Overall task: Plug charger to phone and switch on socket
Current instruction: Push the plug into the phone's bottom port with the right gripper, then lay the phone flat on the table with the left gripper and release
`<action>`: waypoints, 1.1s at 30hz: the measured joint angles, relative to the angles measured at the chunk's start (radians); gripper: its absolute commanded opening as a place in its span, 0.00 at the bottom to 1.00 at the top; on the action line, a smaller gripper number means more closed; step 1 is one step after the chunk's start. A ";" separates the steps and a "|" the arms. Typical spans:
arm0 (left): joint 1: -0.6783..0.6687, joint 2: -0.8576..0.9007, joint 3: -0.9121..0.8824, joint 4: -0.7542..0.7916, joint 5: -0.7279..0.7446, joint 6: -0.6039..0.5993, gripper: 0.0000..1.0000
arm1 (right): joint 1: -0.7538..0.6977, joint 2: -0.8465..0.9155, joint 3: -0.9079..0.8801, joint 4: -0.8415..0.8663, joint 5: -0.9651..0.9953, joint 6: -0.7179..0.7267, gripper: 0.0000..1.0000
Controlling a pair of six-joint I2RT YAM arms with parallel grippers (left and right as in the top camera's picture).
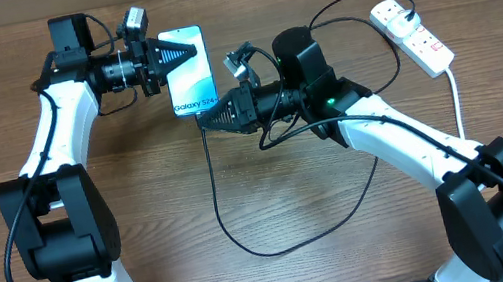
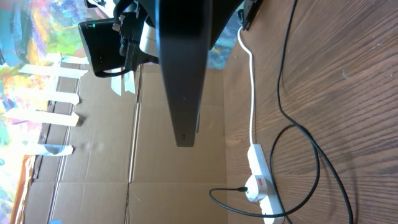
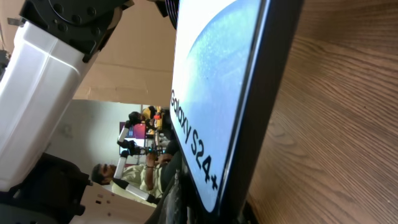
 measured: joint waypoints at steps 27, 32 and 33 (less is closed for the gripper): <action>-0.008 0.000 0.000 -0.301 -0.197 0.253 0.04 | -0.304 -0.090 0.001 -0.590 0.128 -0.388 0.41; -0.073 0.000 -0.003 -0.452 -0.566 0.417 0.04 | -0.312 -0.097 0.001 -0.709 0.219 -0.480 0.40; -0.085 0.000 -0.003 -0.462 -0.601 0.439 0.04 | -0.311 -0.097 0.001 -0.721 0.238 -0.491 0.41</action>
